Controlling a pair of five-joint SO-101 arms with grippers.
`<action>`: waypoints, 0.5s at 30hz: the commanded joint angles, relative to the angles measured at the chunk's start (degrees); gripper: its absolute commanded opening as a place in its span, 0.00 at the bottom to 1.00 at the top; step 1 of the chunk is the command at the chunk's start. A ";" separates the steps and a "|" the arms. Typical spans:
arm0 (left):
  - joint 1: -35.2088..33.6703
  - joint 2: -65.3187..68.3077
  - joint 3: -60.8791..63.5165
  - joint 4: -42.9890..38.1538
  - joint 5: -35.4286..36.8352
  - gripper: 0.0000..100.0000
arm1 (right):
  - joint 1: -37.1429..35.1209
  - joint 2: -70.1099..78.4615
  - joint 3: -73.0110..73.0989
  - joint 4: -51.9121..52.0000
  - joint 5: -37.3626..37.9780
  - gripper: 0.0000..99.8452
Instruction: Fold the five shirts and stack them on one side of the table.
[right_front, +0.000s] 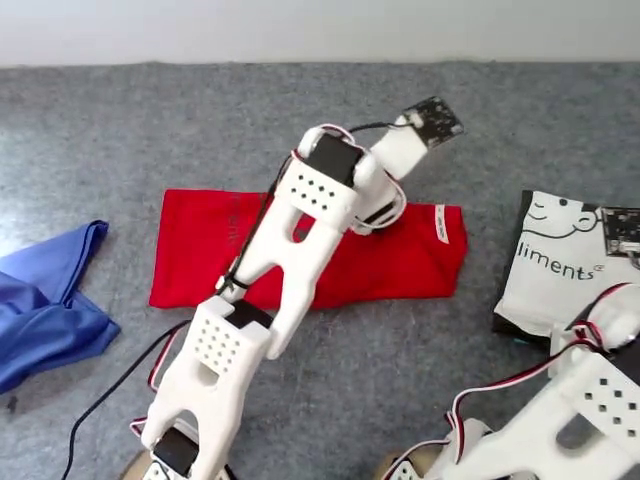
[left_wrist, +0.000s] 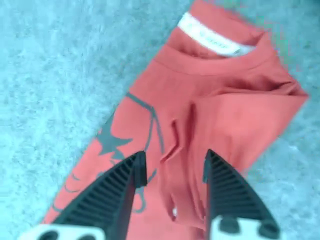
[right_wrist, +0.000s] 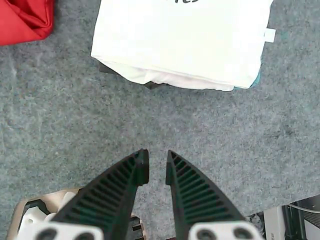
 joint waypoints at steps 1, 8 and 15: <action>1.93 -4.57 1.10 1.93 0.70 0.19 | 0.66 -1.45 0.09 2.15 0.26 0.08; 5.45 -13.80 25.01 1.49 0.18 0.19 | 0.66 -1.45 0.09 2.15 0.26 0.08; 0.09 -8.88 31.34 -1.23 -3.43 0.11 | 0.57 -1.36 0.18 2.15 0.18 0.08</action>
